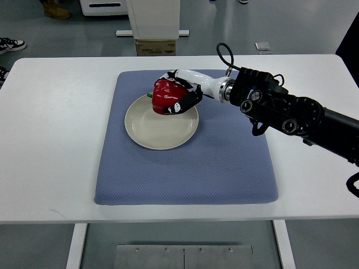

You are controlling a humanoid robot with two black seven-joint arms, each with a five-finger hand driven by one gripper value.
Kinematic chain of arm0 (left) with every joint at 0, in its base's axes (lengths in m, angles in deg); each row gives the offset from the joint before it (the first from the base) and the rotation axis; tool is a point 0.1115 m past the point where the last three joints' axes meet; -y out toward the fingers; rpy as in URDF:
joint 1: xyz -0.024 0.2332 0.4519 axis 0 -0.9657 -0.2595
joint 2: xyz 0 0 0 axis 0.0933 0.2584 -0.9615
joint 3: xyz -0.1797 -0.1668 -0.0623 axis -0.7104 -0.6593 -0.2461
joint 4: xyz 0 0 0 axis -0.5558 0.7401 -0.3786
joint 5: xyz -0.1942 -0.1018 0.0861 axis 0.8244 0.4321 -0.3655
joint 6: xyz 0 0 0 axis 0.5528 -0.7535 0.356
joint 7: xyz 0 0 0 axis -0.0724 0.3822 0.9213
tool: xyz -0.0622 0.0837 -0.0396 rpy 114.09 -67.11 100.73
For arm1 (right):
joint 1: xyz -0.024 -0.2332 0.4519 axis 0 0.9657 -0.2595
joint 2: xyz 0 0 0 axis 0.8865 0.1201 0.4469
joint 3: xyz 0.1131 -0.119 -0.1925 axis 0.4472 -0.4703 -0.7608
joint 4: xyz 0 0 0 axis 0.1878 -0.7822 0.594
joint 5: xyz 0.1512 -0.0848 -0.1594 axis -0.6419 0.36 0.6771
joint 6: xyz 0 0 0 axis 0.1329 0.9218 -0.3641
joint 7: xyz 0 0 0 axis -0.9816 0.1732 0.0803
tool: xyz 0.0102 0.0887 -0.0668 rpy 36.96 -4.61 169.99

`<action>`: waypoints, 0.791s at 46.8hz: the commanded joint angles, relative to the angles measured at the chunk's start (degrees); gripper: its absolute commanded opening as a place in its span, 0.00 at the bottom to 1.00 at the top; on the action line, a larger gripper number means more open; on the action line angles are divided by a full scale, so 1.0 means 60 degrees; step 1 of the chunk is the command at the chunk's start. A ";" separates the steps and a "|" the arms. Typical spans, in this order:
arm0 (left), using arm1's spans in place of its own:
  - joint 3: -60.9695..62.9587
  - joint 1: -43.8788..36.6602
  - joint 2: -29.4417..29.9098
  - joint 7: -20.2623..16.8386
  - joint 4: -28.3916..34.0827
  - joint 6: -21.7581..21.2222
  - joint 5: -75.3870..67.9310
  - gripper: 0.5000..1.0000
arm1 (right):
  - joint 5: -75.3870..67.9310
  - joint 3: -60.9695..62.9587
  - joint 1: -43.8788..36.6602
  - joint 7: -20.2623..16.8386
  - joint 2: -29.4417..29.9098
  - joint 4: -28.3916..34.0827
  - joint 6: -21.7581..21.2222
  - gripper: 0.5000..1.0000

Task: Place red pepper on plate with right hand
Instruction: 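Lift the pepper and carry it over the cream plate, then lower the pepper onto the plate and open the right hand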

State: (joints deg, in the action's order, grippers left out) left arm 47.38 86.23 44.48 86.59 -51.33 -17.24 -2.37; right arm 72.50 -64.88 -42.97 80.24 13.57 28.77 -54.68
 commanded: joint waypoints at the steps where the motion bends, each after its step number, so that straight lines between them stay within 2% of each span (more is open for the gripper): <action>1: 0.0000 0.0000 0.0000 -0.0001 0.0000 0.0000 -0.0003 1.00 | 0.0000 -0.0001 -0.0007 -0.0155 0.0219 -0.0021 0.0051 0.00; 17: 0.0000 0.0000 0.0000 -0.0001 0.0000 0.0000 0.0012 1.00 | 0.0000 -0.0015 0.0139 -0.0317 0.0219 -0.0138 0.0227 0.00; 37: 0.0000 0.0000 0.0000 -0.0001 0.0000 0.0000 -0.0003 1.00 | 0.0000 -0.0030 0.0534 0.0064 0.0219 -0.0036 0.0256 0.00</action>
State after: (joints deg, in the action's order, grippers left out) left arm 47.36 86.23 44.48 86.58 -51.33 -17.24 -2.35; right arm 72.52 -65.04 -39.94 80.57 14.88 28.33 -53.14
